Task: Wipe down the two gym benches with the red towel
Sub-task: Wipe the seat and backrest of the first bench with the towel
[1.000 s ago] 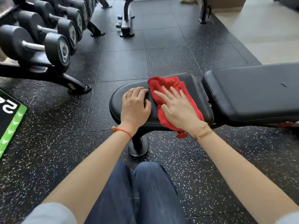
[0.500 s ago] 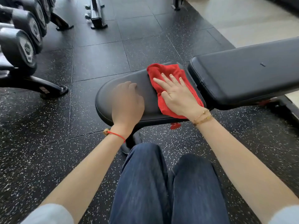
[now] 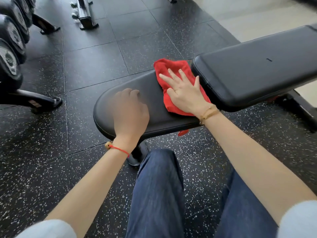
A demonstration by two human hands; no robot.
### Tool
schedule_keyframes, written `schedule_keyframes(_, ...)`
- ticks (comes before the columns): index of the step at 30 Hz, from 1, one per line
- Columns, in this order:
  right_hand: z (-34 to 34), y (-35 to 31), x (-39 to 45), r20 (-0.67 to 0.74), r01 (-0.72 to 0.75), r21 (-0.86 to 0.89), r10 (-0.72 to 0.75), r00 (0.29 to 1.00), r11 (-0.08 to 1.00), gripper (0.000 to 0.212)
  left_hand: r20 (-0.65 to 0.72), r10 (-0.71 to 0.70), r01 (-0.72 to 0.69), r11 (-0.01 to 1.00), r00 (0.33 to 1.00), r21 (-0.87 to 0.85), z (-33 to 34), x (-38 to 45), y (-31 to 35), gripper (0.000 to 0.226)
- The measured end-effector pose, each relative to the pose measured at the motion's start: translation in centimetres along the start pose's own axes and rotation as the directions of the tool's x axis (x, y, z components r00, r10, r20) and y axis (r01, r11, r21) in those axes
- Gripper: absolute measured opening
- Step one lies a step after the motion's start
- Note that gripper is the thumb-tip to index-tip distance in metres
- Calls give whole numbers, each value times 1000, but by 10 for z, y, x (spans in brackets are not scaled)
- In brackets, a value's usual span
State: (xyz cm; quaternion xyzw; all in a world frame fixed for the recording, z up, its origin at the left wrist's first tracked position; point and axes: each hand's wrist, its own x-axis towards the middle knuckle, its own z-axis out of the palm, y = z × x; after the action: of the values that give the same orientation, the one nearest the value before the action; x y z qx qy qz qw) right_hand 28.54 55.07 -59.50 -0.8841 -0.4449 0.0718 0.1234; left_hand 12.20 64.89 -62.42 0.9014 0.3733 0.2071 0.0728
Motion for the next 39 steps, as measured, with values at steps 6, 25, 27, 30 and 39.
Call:
schedule_keyframes(6, -8, 30, -10, -62, 148, 189, -139, 988, 971, 50, -73, -19, 14, 998, 997, -67, 0, 0, 1, 41)
schedule_keyframes(25, -38, 70, -5, -385, 361, 314, -229, 894, 878, 57, -135, -97, 86, 992, 986, -91, 8, -10, 97, 36)
schedule_keyframes(27, -48, 93, -6, -415, 375, 274, -243, 877, 886, 57, -124, -84, 74, 994, 989, -84, 15, -8, 116, 37)
schedule_keyframes(30, -62, 137, -8, -428, 353, 175, -252, 868, 919, 59, -111, -54, 44, 995, 992, -88, 29, -2, 148, 38)
schedule_keyframes(39, -83, 229, -6, -351, 184, -189, -242, 904, 964, 47, -10, -89, 90, 995, 996, 45, 64, 10, 207, 43)
